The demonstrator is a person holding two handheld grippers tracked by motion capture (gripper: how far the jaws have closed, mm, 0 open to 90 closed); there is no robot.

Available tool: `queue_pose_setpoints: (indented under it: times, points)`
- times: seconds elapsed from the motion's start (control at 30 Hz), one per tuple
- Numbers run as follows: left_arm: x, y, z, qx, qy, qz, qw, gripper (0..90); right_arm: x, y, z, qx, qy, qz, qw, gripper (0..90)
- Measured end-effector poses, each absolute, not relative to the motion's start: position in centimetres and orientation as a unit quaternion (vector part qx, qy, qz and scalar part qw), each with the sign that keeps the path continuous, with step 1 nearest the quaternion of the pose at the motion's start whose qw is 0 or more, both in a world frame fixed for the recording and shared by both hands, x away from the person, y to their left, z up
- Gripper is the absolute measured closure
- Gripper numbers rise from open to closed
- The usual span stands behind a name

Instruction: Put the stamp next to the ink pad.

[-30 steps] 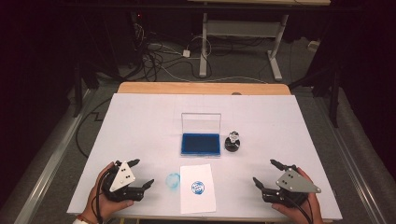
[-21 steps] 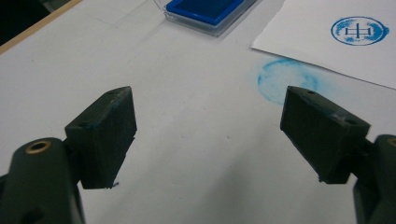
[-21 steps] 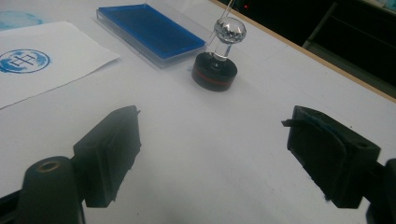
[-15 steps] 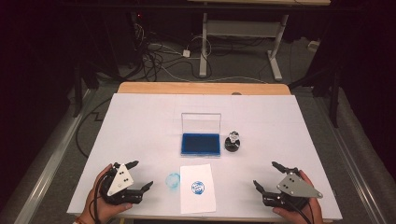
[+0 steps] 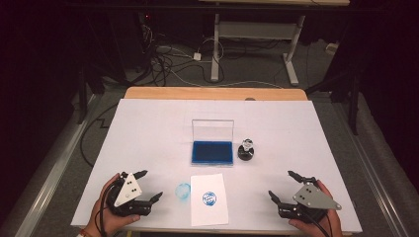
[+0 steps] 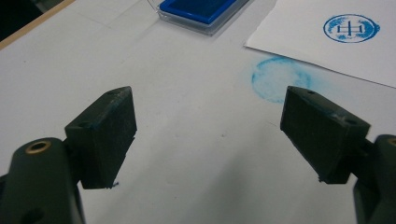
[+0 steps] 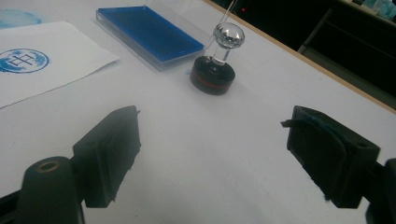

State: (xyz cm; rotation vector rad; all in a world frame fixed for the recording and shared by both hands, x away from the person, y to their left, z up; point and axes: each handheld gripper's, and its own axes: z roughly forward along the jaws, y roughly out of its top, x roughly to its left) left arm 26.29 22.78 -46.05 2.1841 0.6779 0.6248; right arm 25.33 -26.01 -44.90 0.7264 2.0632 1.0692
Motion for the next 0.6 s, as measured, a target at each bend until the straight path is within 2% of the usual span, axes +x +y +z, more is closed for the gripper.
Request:
queue_pose_setpoints:
  times: [0.6]
  points:
    - [26.77, 22.57, -46.23, 0.857, 0.268, 0.237, 0.372, 17.9, 25.5, -25.97, -45.01, 0.278, 0.799, 0.407, 0.345, 17.7]
